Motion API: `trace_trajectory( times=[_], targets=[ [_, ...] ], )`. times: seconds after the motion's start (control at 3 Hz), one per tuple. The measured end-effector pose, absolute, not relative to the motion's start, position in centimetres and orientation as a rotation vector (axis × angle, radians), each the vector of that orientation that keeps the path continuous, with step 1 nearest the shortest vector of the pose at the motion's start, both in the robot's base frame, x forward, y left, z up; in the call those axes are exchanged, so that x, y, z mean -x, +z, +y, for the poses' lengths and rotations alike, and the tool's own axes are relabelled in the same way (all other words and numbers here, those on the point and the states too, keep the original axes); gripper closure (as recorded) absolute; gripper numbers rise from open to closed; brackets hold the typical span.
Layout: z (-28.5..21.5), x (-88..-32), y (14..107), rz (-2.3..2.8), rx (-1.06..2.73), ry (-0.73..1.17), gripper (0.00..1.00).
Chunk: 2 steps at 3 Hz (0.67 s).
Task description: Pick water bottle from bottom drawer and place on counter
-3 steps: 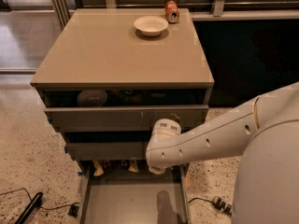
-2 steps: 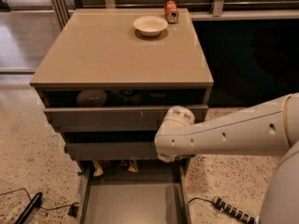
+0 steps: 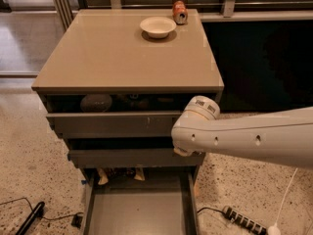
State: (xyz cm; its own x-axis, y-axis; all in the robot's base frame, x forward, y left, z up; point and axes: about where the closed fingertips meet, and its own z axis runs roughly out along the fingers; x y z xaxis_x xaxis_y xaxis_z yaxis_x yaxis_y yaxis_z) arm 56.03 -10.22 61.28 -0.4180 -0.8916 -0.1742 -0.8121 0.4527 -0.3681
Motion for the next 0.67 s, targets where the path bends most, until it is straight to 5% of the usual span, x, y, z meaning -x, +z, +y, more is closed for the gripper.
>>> trace_trajectory(
  times=[0.33, 0.67],
  targets=[
    [-13.18, -50.24, 61.18, 2.378, 1.453, -0.334, 1.00],
    [-13.05, -50.47, 61.34, 2.377, 1.449, -0.328, 1.00]
  ],
)
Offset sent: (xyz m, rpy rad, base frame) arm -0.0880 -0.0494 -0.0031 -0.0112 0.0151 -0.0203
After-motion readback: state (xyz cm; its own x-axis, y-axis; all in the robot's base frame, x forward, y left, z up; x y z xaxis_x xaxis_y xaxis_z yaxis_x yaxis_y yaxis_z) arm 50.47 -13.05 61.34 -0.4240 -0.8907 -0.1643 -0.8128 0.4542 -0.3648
